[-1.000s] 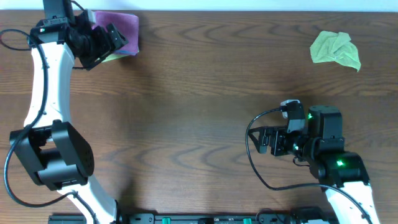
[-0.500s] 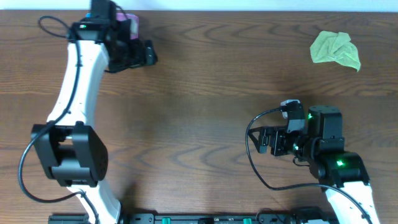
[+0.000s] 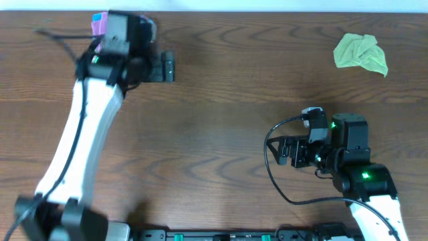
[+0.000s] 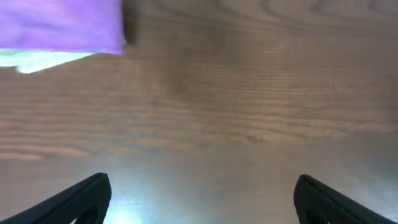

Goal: Fold the cloth

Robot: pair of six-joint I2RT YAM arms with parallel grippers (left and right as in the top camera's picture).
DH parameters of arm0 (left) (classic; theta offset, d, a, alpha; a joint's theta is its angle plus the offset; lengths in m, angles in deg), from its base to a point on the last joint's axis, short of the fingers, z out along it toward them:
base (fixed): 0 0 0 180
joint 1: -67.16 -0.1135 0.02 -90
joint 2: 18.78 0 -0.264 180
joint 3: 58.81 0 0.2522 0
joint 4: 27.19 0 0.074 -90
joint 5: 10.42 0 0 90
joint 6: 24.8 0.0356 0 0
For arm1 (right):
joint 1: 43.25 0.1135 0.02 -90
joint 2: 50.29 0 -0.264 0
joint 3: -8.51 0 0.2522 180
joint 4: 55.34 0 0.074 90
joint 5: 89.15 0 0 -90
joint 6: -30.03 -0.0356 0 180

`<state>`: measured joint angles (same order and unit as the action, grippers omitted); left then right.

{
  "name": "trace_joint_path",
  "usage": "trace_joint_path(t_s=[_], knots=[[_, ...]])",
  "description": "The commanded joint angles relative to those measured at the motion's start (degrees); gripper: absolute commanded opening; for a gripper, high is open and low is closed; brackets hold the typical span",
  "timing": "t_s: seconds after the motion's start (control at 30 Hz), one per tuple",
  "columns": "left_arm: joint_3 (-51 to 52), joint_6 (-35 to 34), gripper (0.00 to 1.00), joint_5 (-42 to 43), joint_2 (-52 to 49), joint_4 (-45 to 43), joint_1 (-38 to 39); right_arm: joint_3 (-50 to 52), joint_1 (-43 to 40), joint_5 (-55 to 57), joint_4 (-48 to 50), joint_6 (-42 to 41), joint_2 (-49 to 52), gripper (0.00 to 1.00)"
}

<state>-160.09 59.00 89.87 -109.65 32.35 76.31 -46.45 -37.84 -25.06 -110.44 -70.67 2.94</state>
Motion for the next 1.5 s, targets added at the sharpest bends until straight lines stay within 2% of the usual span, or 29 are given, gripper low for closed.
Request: trace_joint_path(t_s=[0.0, 0.23, 0.47, 0.83, 0.93, 1.1, 1.47], knots=[[8.0, -0.7, 0.95, -1.3, 6.2, -2.6, -0.8, 0.3, -0.5, -0.4, -0.1, -0.6, -0.1, 0.99], [25.4, -0.7, 0.95, -1.3, 21.6, -9.1, -3.7, 0.3, -0.5, -0.4, -0.1, -0.6, -0.1, 0.99], [39.6, 0.0, 0.95, -1.5, 39.2, -9.2, -7.0, 0.3, -0.5, -0.4, -0.1, -0.6, -0.1, 0.99], [61.9, 1.3, 0.95, -1.8, 69.2, -8.9, -7.3, 0.3, -0.5, -0.4, -0.1, -0.6, -0.1, 0.99], [65.6, 1.4, 0.95, -2.0, 73.7, -8.3, -7.3, 0.3, -0.5, -0.4, -0.1, -0.6, -0.1, 0.99], [69.3, 6.0, 0.95, -2.6, 78.4, -7.2, -7.3, 0.3, -0.5, -0.4, -0.1, -0.6, -0.1, 0.99], [69.8, 6.5, 0.95, -8.9, 83.8, -0.5, -8.1, 0.3, -0.5, -0.4, -0.1, -0.6, -0.1, 0.99]])
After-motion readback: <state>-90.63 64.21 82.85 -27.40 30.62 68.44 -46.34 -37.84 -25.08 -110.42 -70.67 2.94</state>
